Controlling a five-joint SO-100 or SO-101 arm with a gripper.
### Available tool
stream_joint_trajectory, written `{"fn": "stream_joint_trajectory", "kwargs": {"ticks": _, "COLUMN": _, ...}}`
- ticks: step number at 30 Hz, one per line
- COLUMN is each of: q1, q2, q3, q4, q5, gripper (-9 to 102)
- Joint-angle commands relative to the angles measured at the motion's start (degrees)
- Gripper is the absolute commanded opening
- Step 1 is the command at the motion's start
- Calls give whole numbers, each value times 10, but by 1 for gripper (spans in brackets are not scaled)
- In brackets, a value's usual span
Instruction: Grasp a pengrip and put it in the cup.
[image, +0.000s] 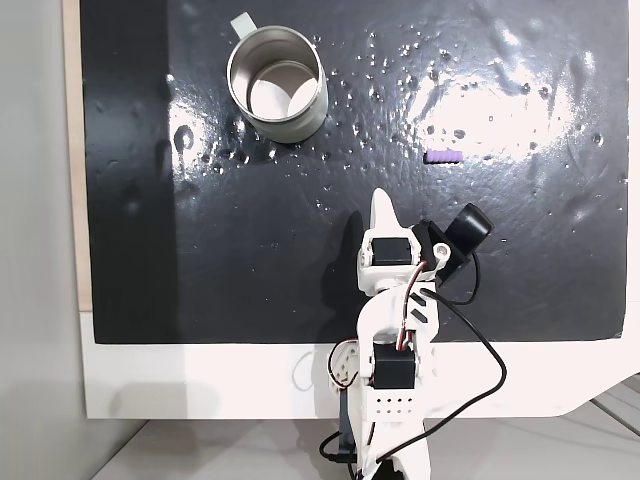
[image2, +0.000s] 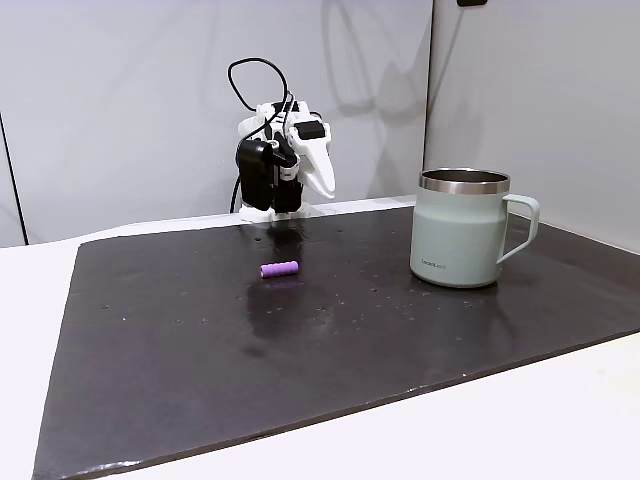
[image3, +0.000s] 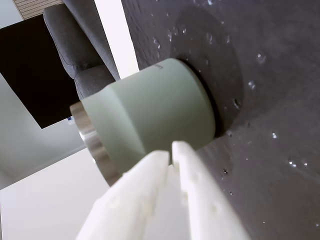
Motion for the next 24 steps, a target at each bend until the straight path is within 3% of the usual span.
{"fn": "stream_joint_trajectory", "kwargs": {"ticks": 1, "q1": -4, "q2": 7, "q3": 24, "q4": 0, "q5": -3, "gripper": 0}}
{"fn": "stream_joint_trajectory", "kwargs": {"ticks": 13, "q1": -4, "q2": 7, "q3": 18, "q4": 7, "q5": -28, "gripper": 0}}
{"fn": "stream_joint_trajectory", "kwargs": {"ticks": 24, "q1": -15, "q2": -75, "q3": -225, "q4": 125, "q5": -42, "gripper": 0}}
